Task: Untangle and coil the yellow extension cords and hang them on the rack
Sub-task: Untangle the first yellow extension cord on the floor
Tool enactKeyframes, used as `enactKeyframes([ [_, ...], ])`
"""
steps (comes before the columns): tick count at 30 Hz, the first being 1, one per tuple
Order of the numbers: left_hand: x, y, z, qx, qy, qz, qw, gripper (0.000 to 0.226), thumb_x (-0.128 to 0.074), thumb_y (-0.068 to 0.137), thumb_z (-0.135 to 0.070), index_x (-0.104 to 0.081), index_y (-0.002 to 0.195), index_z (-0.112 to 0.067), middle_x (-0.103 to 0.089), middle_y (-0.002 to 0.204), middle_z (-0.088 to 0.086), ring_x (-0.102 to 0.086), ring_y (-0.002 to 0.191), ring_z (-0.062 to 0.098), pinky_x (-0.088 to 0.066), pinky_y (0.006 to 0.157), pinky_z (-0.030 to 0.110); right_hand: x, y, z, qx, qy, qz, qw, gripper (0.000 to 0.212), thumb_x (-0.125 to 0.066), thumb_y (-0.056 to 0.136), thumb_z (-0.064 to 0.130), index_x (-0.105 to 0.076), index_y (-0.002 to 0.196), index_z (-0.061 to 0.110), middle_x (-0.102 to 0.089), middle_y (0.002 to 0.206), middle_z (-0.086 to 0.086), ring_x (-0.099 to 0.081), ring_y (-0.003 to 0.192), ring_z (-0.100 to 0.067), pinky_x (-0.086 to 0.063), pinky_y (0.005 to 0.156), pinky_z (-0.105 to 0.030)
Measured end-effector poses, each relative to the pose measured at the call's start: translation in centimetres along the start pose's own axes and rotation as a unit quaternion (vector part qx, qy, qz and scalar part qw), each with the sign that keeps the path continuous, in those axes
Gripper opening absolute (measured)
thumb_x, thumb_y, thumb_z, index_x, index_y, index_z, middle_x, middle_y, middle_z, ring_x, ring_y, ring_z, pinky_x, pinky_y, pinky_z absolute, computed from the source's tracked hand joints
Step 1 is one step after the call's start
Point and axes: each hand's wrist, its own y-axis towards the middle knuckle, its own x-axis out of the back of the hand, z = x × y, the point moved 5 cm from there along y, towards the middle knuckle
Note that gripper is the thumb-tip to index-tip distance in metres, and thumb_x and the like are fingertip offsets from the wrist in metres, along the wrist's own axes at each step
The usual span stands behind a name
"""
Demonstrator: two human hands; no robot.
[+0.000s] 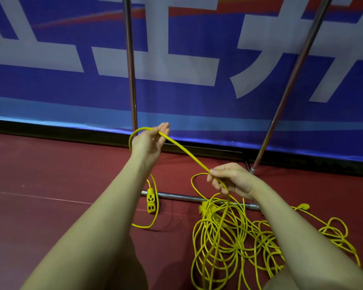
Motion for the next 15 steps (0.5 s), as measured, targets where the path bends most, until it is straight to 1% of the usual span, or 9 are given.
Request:
enactKeyframes([
  [2, -0.1, -0.7, 2.0, 0.055, 0.065, 0.021, 0.996, 0.009, -0.042, 0.097, 0.002, -0.051, 0.095, 0.001, -0.06, 0.101, 0.018, -0.061, 0.095, 0.03, -0.048, 0.088, 0.04, 0.2, 0.3, -0.3, 0.004, 0.013, -0.03, 0.999, 0.025, -0.05, 0.094, 0.013, -0.062, 0.076, 0.002, -0.055, 0.052, -0.004, -0.043, 0.035, -0.008, -0.035, 0.038, -0.015],
  [4, -1.0, -1.8, 3.9, 0.095, 0.149, 0.07, 0.982, 0.005, -0.049, 0.093, 0.002, -0.052, 0.097, -0.001, -0.062, 0.092, 0.014, -0.066, 0.08, 0.023, -0.052, 0.081, 0.037, -0.4, 0.7, -0.2, 0.018, 0.035, -0.038, 0.999, 0.024, -0.049, 0.095, 0.012, -0.062, 0.078, 0.001, -0.055, 0.051, -0.005, -0.043, 0.034, -0.009, -0.035, 0.037, -0.016],
  [6, -1.8, -2.5, 5.1, 0.095, 0.188, 0.101, 0.972, 0.016, -0.052, 0.089, 0.007, -0.048, 0.103, 0.0, -0.064, 0.089, 0.014, -0.069, 0.069, 0.018, -0.056, 0.073, 0.032, -1.1, 1.0, 0.5, 0.035, 0.038, -0.031, 0.998, 0.023, -0.048, 0.096, 0.012, -0.061, 0.079, 0.001, -0.057, 0.051, -0.004, -0.045, 0.033, -0.01, -0.036, 0.037, -0.016],
  [7, -2.0, -2.7, 5.4, 0.092, 0.191, 0.106, 0.971, 0.021, -0.05, 0.09, 0.01, -0.045, 0.108, 0.001, -0.065, 0.088, 0.015, -0.07, 0.068, 0.018, -0.057, 0.071, 0.032, -1.4, 1.0, 0.9, 0.042, 0.036, -0.026, 0.998, 0.023, -0.047, 0.096, 0.012, -0.06, 0.08, 0.002, -0.058, 0.051, -0.004, -0.046, 0.033, -0.01, -0.037, 0.037, -0.017],
  [9, -2.2, -2.8, 5.7, 0.095, 0.178, 0.107, 0.973, 0.024, -0.043, 0.092, 0.013, -0.041, 0.114, 0.003, -0.064, 0.089, 0.018, -0.068, 0.076, 0.024, -0.057, 0.067, 0.031, -1.8, 1.0, 1.4, 0.05, 0.04, -0.017, 0.998, 0.023, -0.047, 0.096, 0.014, -0.061, 0.082, 0.002, -0.06, 0.054, -0.005, -0.05, 0.036, -0.012, -0.041, 0.04, -0.018],
  [11, -2.3, -2.6, 5.4, 0.09, 0.14, 0.102, 0.981, 0.028, -0.039, 0.093, 0.013, -0.038, 0.12, 0.005, -0.062, 0.094, 0.02, -0.064, 0.087, 0.03, -0.058, 0.066, 0.031, -1.8, 0.9, 1.5, 0.047, 0.069, -0.007, 0.996, 0.023, -0.046, 0.096, 0.015, -0.062, 0.085, 0.002, -0.061, 0.057, -0.006, -0.055, 0.041, -0.014, -0.047, 0.045, -0.021],
  [13, -2.3, -1.9, 4.4, 0.058, 0.085, 0.082, 0.991, 0.035, -0.04, 0.094, 0.012, -0.034, 0.128, 0.006, -0.06, 0.106, 0.022, -0.062, 0.095, 0.032, -0.057, 0.071, 0.034, -1.7, 0.8, 1.3, 0.04, 0.091, 0.006, 0.995, 0.024, -0.048, 0.091, 0.019, -0.061, 0.084, 0.001, -0.061, 0.057, -0.007, -0.058, 0.044, -0.017, -0.049, 0.049, -0.024],
  [15, -1.9, -0.9, 2.9, 0.015, 0.027, 0.046, 0.998, 0.04, -0.041, 0.094, 0.012, -0.031, 0.133, 0.008, -0.055, 0.122, 0.027, -0.06, 0.099, 0.032, -0.052, 0.079, 0.038, -1.7, 0.7, 1.1, 0.034, 0.092, 0.027, 0.995, 0.026, -0.051, 0.083, 0.023, -0.06, 0.081, -0.001, -0.059, 0.056, -0.008, -0.058, 0.048, -0.02, -0.05, 0.052, -0.026],
])
